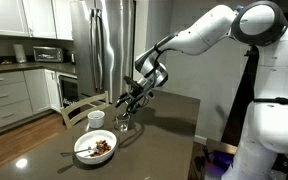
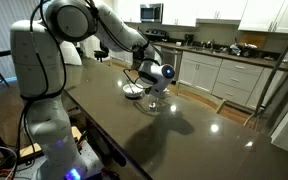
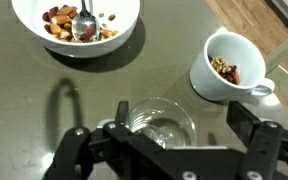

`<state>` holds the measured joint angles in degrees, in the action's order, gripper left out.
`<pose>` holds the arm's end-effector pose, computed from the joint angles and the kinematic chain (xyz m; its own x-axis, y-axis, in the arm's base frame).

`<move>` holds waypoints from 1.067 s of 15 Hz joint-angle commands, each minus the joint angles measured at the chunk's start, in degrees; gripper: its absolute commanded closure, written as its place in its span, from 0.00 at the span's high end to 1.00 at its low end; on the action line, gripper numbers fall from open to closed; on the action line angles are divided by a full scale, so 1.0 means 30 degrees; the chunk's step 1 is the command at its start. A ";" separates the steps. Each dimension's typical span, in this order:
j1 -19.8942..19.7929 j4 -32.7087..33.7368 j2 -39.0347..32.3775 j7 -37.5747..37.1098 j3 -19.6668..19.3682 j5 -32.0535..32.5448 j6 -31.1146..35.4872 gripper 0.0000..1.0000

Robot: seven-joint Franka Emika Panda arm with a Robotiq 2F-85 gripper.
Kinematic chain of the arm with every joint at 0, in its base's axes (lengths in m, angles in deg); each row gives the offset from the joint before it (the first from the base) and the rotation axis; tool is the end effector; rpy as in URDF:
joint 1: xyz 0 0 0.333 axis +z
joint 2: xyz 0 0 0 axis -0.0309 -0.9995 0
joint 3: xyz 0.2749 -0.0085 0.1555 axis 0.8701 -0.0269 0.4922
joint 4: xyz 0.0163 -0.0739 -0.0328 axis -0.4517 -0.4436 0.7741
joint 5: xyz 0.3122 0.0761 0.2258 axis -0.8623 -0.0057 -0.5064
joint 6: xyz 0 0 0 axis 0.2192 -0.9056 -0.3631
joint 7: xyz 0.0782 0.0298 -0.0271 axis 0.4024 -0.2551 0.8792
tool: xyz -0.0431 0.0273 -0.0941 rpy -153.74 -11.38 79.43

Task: Pour the contents in the glass cup into the white bowl

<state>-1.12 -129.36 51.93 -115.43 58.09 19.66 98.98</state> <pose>0.5456 -0.0636 0.3137 -0.1896 -0.6969 -0.6916 -0.8913 0.4177 -0.1765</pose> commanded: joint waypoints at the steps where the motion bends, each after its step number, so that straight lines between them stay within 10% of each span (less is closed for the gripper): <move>1: -0.0006 -0.0071 0.0954 -0.0117 -0.0044 0.0691 -0.0042 1.00; 16: 0.0130 -0.0339 0.3966 0.1985 0.0464 0.3565 0.1471 1.00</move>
<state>-0.22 -129.12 61.26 -111.58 59.41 28.83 104.79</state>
